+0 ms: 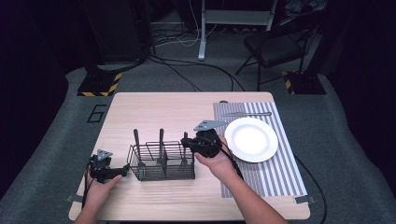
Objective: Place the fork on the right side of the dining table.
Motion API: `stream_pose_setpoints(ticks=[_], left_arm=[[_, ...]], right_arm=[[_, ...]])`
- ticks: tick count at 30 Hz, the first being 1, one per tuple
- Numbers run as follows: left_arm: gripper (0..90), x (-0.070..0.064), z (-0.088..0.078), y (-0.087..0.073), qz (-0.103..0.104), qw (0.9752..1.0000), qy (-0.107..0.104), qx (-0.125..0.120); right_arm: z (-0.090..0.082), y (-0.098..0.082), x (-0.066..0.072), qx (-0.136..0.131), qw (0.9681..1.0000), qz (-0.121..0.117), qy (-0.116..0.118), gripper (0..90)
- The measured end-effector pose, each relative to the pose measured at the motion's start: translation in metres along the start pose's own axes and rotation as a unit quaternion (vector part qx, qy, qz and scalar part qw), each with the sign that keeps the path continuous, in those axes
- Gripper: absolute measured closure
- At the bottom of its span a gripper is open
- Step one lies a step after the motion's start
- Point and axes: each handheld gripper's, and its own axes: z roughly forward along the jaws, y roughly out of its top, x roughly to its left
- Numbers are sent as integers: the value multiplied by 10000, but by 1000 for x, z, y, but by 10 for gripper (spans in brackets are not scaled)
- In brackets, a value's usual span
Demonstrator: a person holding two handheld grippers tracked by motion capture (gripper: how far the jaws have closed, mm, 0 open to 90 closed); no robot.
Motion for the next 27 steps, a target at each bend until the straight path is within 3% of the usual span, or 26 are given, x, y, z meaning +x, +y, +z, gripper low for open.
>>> stream_pose_setpoints(ticks=[15,27], left_arm=[[0,0,0,0,0,10000,1,1],[0,0,0,0,2,10000,1,1]], right_arm=[[-21,26,12,-181,9998,-95,30,866],[-45,55,8,-404,9991,-21,-112,866]])
